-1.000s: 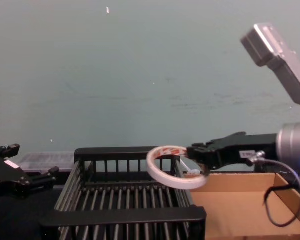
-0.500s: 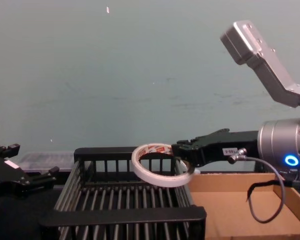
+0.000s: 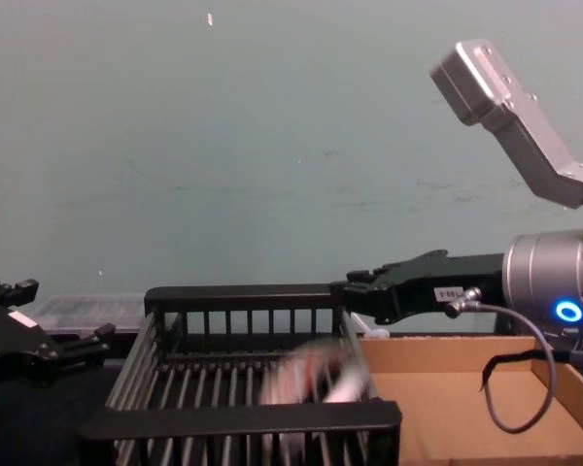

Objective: Pick up the white tape and place it into the black box , Pick up the silver tape and place it into the brown box.

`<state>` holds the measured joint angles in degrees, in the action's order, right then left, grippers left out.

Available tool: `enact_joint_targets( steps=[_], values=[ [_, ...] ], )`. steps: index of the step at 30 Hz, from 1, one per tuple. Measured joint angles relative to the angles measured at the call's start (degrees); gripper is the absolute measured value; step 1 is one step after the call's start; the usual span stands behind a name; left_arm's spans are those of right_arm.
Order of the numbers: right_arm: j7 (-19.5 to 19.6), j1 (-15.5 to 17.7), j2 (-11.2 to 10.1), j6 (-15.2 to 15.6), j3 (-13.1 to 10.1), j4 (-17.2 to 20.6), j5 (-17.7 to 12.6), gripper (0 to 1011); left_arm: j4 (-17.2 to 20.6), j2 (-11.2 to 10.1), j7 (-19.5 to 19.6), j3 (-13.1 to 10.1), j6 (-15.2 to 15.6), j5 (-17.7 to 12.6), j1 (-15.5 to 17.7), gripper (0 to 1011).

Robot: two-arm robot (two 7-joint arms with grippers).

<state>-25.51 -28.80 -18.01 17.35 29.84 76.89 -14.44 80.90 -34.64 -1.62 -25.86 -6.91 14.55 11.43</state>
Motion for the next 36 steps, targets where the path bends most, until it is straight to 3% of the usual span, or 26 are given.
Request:
enact_joint_targets(
  steps=[2, 26, 36],
  values=[
    [0.0, 0.01, -0.01, 0.02, -0.01, 0.01, -0.02, 281, 0.0, 0.0, 0.0, 0.0, 0.0, 0.0, 0.0, 1001],
    [0.0, 0.04, -0.08, 0.13, -0.03, 0.08, -0.12, 997, 0.0, 0.0, 0.0, 0.0, 0.0, 0.0, 0.0, 1001],
    [0.03, 2.35, -1.96, 0.86, -1.73, 4.22, -1.41, 1000, 0.0, 0.0, 0.0, 0.0, 0.0, 0.0, -0.01, 1001]
  ],
)
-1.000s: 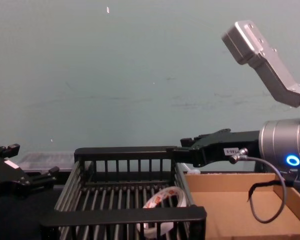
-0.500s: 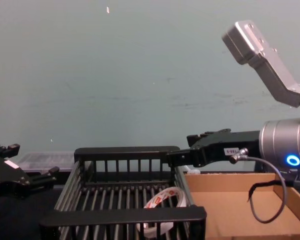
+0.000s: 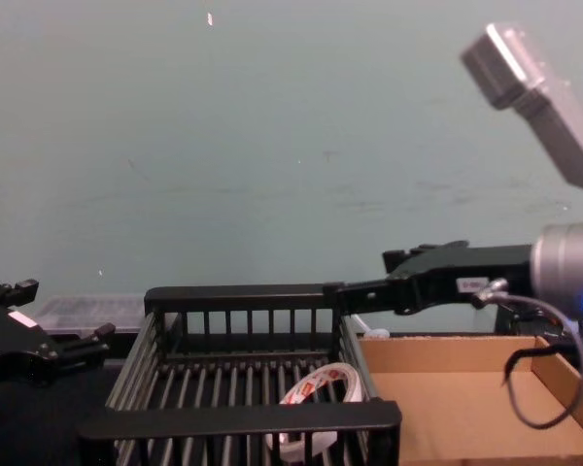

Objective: Pick up the white tape and place it into the black box , Pick up the silver tape and place it into the brown box.

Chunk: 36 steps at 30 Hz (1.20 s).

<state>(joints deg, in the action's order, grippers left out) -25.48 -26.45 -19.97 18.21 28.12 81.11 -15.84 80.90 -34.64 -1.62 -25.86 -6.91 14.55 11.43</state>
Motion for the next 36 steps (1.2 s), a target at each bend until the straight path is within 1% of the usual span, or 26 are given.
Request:
enact_joint_targets(
  steps=[3, 4, 5, 7, 8, 9, 10, 11, 12, 15, 18, 20, 21, 22, 23, 24, 27, 28, 30, 31, 36],
  values=[
    [0.08, 1.53, -1.37, 0.57, -0.97, 2.44, -0.82, 1002, 0.0, 0.0, 0.0, 0.0, 0.0, 0.0, 0.0, 1001],
    [0.08, 2.35, -2.18, 0.98, -1.47, 3.79, -1.32, 1002, 0.0, 0.0, 0.0, 0.0, 0.0, 0.0, 0.0, 1001],
    [0.08, 2.35, -2.18, 0.98, -1.47, 3.79, -1.32, 1000, 0.0, 0.0, 0.0, 0.0, 0.0, 0.0, 0.0, 1001],
    [0.06, 3.81, -3.55, 1.61, -2.15, 5.85, -2.08, 1000, 0.0, 0.0, 0.0, 0.0, 0.0, 0.0, 0.0, 1001],
    [0.01, 4.9, -4.58, 2.0, -2.7, 7.46, -2.65, 1000, 0.0, 0.0, 0.0, 0.0, 0.0, 0.0, 0.01, 1002],
    [0.01, 4.9, -4.58, 2.0, -2.7, 7.46, -2.65, 1002, 0.0, 0.0, 0.0, 0.0, 0.0, 0.0, 0.01, 1001],
    [-0.12, 6.14, -5.74, 2.33, -3.29, 9.07, -3.27, 1000, 0.0, 0.0, 0.0, 0.0, 0.0, 0.0, 0.0, 1001],
    [-0.22, 6.77, -6.35, 2.48, -3.6, 9.84, -3.65, 1000, 0.0, 0.0, 0.0, 0.0, 0.0, 0.0, 0.01, 1001],
    [-0.41, 8.13, -7.66, 2.71, -4.15, 11.38, -4.32, 1000, 0.0, 0.0, 0.0, 0.0, 0.0, 0.0, 0.0, 1001],
    [-0.69, 10.09, -9.56, 3.0, -4.97, 13.73, -5.34, 1002, 0.0, 0.0, 0.0, 0.0, 0.0, 0.0, 0.0, 1001],
    [-0.96, 13.44, -12.64, 3.37, -6.17, 17.06, -6.89, 1000, 0.0, 0.0, 0.0, 0.0, 0.0, 0.0, 0.0, 1001],
    [-1.12, 14.8, -13.79, 3.45, -6.59, 18.3, -7.53, 1000, 0.0, 0.0, 0.0, 0.0, 0.0, 0.0, 0.01, 1001],
    [-1.25, 16.17, -14.96, 3.51, -7.01, 19.38, -8.19, 1000, 0.0, 0.0, 0.0, 0.0, 0.0, 0.0, 0.01, 1002],
    [-1.32, 16.82, -15.49, 3.51, -7.19, 19.92, -8.49, 1002, 0.0, 0.0, 0.0, 0.0, 0.0, 0.0, 0.0, 1002],
    [-1.44, 18.05, -16.52, 3.51, -7.51, 20.82, -9.05, 1002, 0.0, 0.0, 0.0, 0.0, 0.0, 0.0, 0.0, 1001],
    [-1.44, 18.05, -16.52, 3.51, -7.51, 20.82, -9.05, 1000, 0.0, 0.0, 0.0, 0.0, 0.0, 0.0, 0.0, 1001],
    [-1.6, 20.72, -18.72, 3.58, -7.88, 22.7, -10.2, 1000, 0.0, 0.0, 0.0, 0.0, 0.0, 0.0, 0.0, 1001],
    [-1.6, 20.72, -18.72, 3.58, -7.88, 22.7, -10.2, 1000, 0.0, 0.0, 0.0, 0.0, 0.0, 0.0, 0.0, 1001],
    [-1.64, 21.83, -19.78, 3.75, -7.88, 23.37, -10.72, 1000, 0.0, 0.0, 0.0, 0.0, 0.0, 0.0, 0.0, 1001],
    [-1.68, 22.52, -20.44, 3.89, -7.8, 23.76, -11.04, 1000, 0.0, 0.0, 0.0, 0.0, 0.0, 0.0, 0.0, 1001],
    [-1.76, 23.86, -22.04, 4.37, -6.87, 24.4, -11.61, 1000, 0.0, 0.0, 0.0, 0.0, 0.0, 0.0, 0.0, 1001]
  ],
)
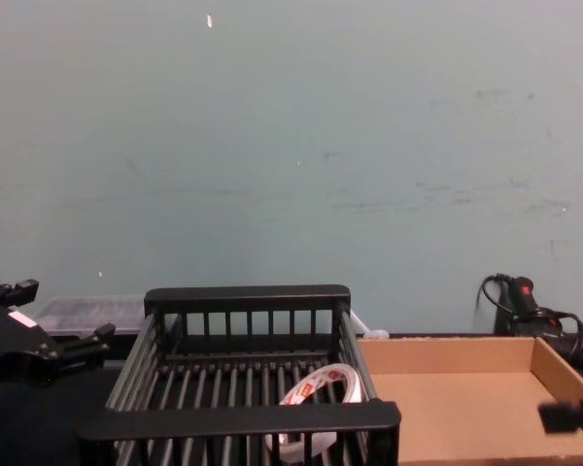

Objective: Pick up the white tape and place it into the black box , Pick up the silver tape and place it into the brown box.

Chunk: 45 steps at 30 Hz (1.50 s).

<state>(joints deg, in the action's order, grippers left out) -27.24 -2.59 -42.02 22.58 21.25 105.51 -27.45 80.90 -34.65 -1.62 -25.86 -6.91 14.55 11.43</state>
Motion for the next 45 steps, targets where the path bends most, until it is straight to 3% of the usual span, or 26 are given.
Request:
enact_joint_targets(
  steps=[11, 31, 45],
  values=[
    [0.25, -0.25, -0.71, 1.49, 3.08, -0.92, 0.22, 1000, 0.0, 0.0, 0.0, 0.0, 0.0, 0.0, 0.0, 1001],
    [0.46, -4.87, 2.8, 3.89, 7.73, -6.39, 2.53, 1002, 0.0, 0.0, 0.0, 0.0, 0.0, 0.0, 0.0, 1001],
    [0.13, -6.56, 4.32, 4.44, 9.26, -8.59, 3.93, 1000, 0.0, 0.0, 0.0, 0.0, 0.0, 0.0, 0.0, 1001]
  ],
)
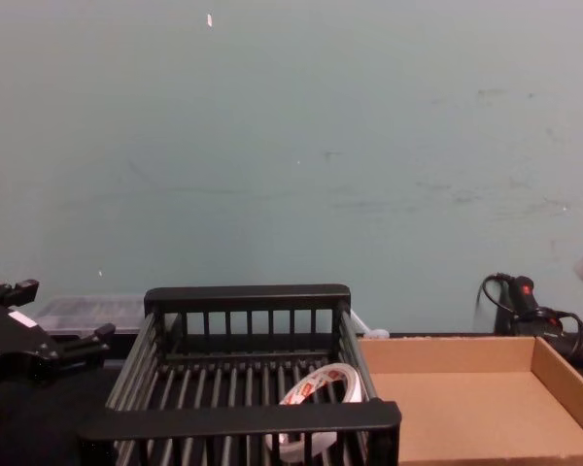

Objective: Pick up the white tape and place it into the black box , Pick up the silver tape and place it into the brown box.

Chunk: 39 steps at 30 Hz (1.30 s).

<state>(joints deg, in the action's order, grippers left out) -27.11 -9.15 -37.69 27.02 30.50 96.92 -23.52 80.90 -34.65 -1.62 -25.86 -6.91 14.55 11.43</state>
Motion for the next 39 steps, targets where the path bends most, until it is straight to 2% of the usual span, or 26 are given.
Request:
enact_joint_targets(
  steps=[39],
  values=[
    [-0.49, -0.71, 1.82, 0.91, 0.52, -2.59, 2.09, 1000, 0.0, 0.0, 0.0, 0.0, 0.0, 0.0, 0.0, 1001]
  ],
)
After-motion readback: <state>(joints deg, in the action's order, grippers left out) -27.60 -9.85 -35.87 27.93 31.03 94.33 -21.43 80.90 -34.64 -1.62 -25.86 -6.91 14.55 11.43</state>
